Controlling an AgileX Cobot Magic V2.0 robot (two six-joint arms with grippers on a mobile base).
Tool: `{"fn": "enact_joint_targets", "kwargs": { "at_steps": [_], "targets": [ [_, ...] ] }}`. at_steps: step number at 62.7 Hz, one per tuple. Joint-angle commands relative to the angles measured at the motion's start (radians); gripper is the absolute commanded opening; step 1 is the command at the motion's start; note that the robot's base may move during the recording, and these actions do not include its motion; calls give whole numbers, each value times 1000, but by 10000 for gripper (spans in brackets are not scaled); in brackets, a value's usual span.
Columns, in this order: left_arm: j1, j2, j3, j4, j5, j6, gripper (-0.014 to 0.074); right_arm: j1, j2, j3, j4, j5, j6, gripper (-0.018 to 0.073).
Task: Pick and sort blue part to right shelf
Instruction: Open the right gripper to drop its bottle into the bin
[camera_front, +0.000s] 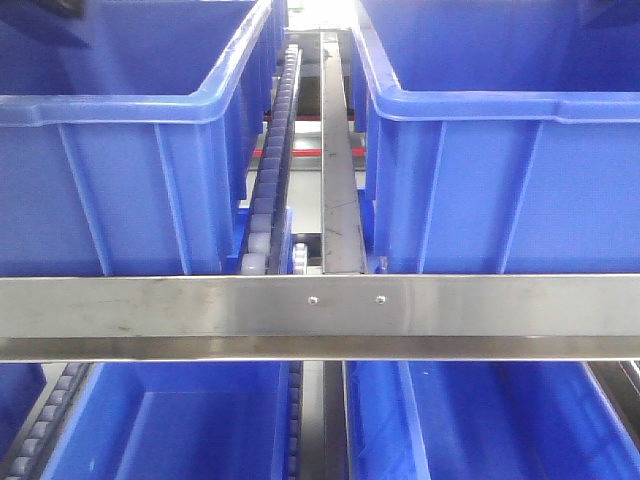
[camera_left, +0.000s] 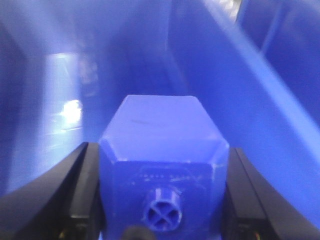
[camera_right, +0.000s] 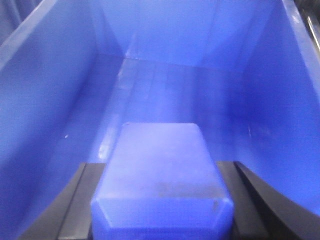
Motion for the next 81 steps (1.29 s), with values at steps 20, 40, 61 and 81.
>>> {"fn": "enact_joint_targets", "kwargs": {
  "at_steps": [20,40,61,81],
  "targets": [
    [-6,25,-92,8,-71,0,396,0,-13,-42,-8,-126,-5,525],
    [14,25,-92,19,-16,0,683,0,-10,-42,7,-102,-5,627],
    [61,-16,-92,21,5,0,424,-1,-12,-42,71,-89,-5,589],
    [118,-75,-92,21,116,0,123,-1,-32,-42,71,-37,-5,54]
  ]
}}
